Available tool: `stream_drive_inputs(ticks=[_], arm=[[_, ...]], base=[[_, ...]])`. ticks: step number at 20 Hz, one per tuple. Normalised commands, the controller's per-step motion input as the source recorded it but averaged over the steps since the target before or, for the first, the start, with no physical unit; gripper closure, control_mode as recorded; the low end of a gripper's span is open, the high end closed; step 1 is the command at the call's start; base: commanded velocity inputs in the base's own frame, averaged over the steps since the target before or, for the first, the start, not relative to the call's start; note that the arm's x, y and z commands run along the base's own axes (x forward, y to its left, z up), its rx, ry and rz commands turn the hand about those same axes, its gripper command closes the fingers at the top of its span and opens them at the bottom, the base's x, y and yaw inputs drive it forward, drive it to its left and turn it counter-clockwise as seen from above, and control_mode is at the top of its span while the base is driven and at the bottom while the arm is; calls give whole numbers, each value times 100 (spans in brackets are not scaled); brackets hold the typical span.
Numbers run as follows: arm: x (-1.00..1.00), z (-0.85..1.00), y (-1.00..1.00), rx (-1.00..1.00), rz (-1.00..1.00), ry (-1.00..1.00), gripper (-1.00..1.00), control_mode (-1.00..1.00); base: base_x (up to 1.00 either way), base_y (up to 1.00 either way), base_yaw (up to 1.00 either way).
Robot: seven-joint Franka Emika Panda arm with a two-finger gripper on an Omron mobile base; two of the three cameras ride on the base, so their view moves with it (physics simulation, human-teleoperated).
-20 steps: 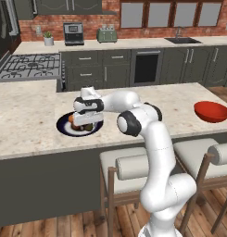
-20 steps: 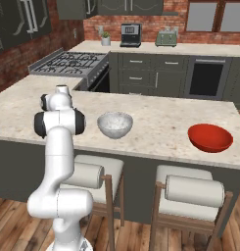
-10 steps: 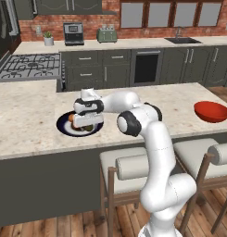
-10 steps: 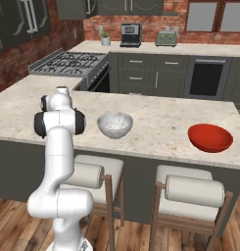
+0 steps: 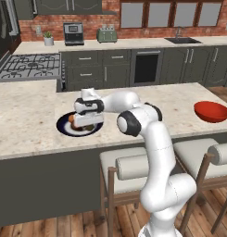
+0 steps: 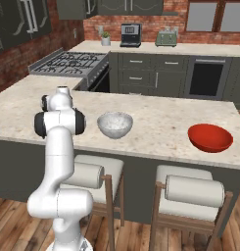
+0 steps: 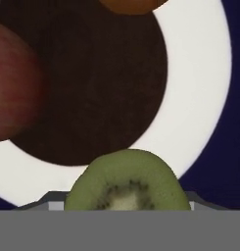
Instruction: Take the fruits from the plate on the dining counter and place two fruits in each bowl.
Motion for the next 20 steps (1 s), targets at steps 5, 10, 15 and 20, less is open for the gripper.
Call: stream_drive_inputs(ticks=[5, 10, 15, 20], arm=[[-10, 43, -51, 0, 1, 2, 100, -100], [-53, 90, -43, -1, 0, 0, 100, -100], [-79, 61, -82, 0, -3, 0, 100, -100], [-57, 49, -84, 0, -5, -21, 100, -100]], base=[[0, 0, 0], [0, 0, 0], [0, 0, 0], [0, 0, 0]])
